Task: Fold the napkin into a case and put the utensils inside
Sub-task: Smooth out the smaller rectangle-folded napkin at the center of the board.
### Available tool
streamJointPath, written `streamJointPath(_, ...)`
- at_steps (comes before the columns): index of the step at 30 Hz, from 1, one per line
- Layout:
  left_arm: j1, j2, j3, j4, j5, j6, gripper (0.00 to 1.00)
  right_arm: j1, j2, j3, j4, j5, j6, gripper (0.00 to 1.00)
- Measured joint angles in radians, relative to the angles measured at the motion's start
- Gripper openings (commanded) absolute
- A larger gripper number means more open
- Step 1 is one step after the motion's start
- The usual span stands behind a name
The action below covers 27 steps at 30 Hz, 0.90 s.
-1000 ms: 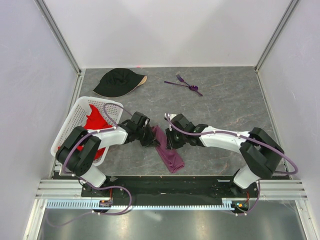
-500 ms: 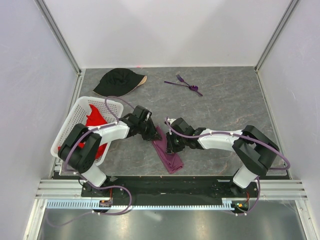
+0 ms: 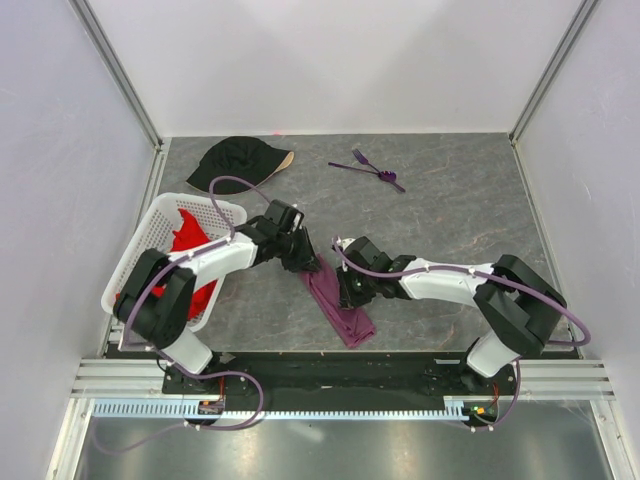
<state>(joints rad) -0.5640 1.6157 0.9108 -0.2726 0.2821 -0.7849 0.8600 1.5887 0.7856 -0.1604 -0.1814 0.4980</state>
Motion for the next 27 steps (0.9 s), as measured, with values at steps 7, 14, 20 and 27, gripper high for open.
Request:
streamJointPath(7,0.027,-0.193,0.017,-0.081,-0.036,0.002,0.26,0.0,0.003,0.119,-0.103,0.003,-0.06,0.32)
streamJointPath(14,0.178,-0.394,-0.073,-0.199,-0.177,-0.014,0.27,0.011,0.064,0.253,-0.151,0.015,-0.112,0.45)
streamJointPath(20,0.211,-0.435,-0.132,-0.233,-0.162,-0.014,0.21,0.034,0.126,0.298,-0.185,0.073,-0.117,0.22)
streamJointPath(27,0.211,-0.305,-0.132,-0.148,-0.06,-0.013,0.11,-0.001,0.184,0.348,-0.144,0.091,-0.055,0.0)
